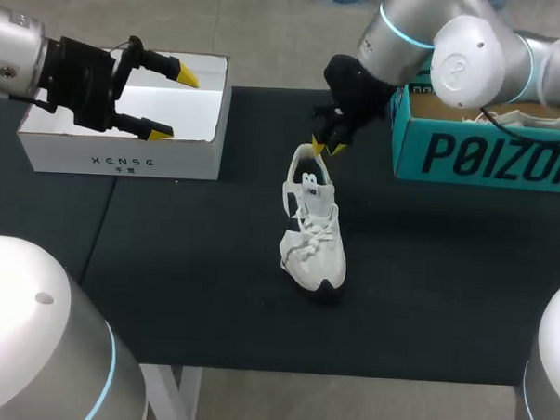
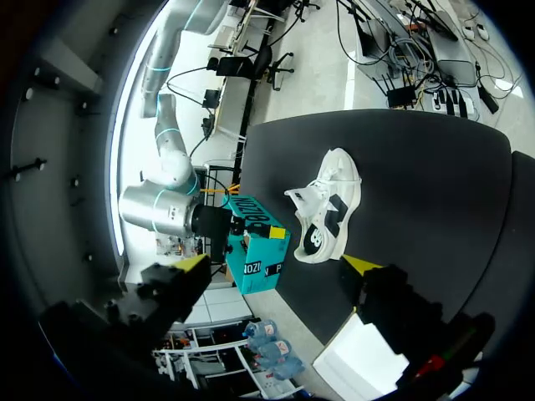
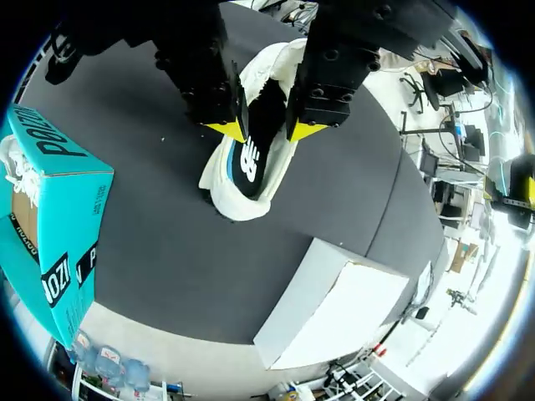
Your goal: Take the shoe out of the shoebox, open the shoe tongue, remove and reinsert the insole, then place the shoe into the shoebox
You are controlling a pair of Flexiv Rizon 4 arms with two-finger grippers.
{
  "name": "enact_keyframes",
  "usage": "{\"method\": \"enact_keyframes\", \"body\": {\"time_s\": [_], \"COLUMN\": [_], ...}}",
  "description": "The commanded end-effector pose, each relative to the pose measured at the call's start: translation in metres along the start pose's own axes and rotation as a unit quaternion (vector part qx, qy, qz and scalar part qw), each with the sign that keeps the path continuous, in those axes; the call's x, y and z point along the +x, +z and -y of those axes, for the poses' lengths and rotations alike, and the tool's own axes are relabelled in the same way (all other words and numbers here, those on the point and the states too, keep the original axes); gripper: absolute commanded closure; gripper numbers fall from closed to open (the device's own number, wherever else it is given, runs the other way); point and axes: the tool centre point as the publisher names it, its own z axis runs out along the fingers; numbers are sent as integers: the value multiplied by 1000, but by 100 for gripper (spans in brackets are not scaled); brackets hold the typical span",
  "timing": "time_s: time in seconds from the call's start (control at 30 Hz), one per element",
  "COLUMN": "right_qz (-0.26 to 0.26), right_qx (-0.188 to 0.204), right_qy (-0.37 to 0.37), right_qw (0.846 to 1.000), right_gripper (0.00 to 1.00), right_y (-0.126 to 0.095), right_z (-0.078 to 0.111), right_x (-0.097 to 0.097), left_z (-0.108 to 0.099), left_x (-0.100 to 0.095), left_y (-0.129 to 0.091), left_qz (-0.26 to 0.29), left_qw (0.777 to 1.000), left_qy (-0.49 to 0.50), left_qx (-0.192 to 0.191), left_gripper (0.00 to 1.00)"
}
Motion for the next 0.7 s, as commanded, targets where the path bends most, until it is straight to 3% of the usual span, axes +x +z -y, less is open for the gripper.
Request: {"method": "enact_keyframes", "body": {"time_s": [0.03, 0.13, 0.2, 0.37, 0.43, 0.7], "right_qz": [45, 45, 77, 163, 164, 193], "right_qx": [9, 9, -3, -68, -89, -64], "right_qy": [1, 1, 17, 48, 47, 43], "right_qw": [999, 999, 997, 983, 981, 978], "right_gripper": [100, 100, 100, 100, 100, 100], "right_y": [0, 0, 4, 12, 14, 39], "right_z": [-4, -4, -7, -13, -15, -7], "right_x": [4, 4, 2, -7, -10, -18], "left_z": [-1, -1, -1, -1, -1, -1], "left_x": [0, 0, 0, 0, 0, 0], "left_y": [1, 1, 1, 1, 1, 1], "left_qz": [0, 0, 0, 0, 0, 0], "left_qw": [1000, 1000, 1000, 1000, 1000, 1000], "left_qy": [1, 1, 1, 1, 1, 1], "left_qx": [1, 1, 1, 1, 1, 1], "left_gripper": [0, 0, 0, 0, 0, 0]}}
